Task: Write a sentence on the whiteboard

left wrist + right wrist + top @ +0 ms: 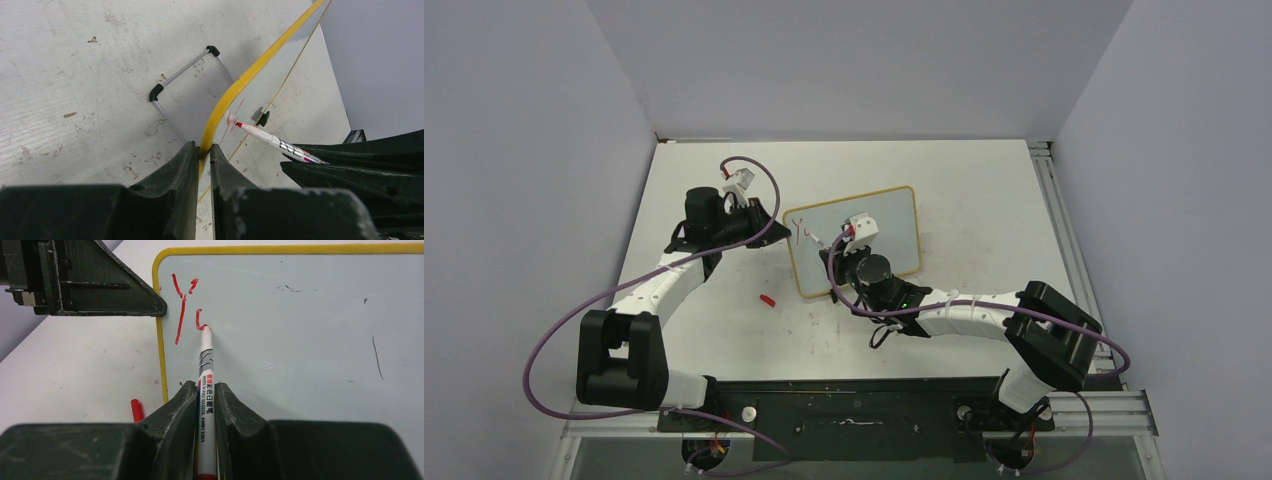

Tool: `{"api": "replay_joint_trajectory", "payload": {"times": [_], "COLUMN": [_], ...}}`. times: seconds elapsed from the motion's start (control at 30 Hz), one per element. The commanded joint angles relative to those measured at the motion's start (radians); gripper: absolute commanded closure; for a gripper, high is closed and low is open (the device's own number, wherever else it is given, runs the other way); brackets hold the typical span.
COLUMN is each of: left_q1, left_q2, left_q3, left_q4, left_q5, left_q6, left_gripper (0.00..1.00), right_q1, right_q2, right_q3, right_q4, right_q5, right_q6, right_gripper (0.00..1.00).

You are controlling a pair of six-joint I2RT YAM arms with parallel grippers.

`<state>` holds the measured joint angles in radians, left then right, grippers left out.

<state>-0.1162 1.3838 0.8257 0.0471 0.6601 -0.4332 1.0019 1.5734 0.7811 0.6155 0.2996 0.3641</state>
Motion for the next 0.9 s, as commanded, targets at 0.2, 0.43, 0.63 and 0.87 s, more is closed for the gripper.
{"api": "replay_joint_trajectory", "payload": {"times": [0.2, 0.43, 0.63, 0.87], "left_q1": [0.003, 0.003, 0.003, 0.004], "left_q2": [-0.034, -0.033, -0.033, -0.035], "left_q3": [0.033, 0.033, 0.033, 0.033], "left_q4": [0.028, 0.028, 0.028, 0.028], "left_q5": [0.018, 0.017, 0.017, 0.017], "left_q6": [0.001, 0.001, 0.001, 0.001], "left_gripper": [1.0, 1.0, 1.0, 1.0], "right_q1": [-0.012, -0.011, -0.011, -0.009], "right_q2": [-0.015, 0.002, 0.013, -0.022], "right_q3": [0.05, 0.065, 0.07, 0.056], "right_q4": [0.036, 0.036, 0.033, 0.033], "right_q5": [0.025, 0.009, -0.005, -0.013], "right_q6": [-0.021, -0.022, -0.021, -0.023], "right_gripper": [0.95, 0.95, 0.95, 0.95]}}
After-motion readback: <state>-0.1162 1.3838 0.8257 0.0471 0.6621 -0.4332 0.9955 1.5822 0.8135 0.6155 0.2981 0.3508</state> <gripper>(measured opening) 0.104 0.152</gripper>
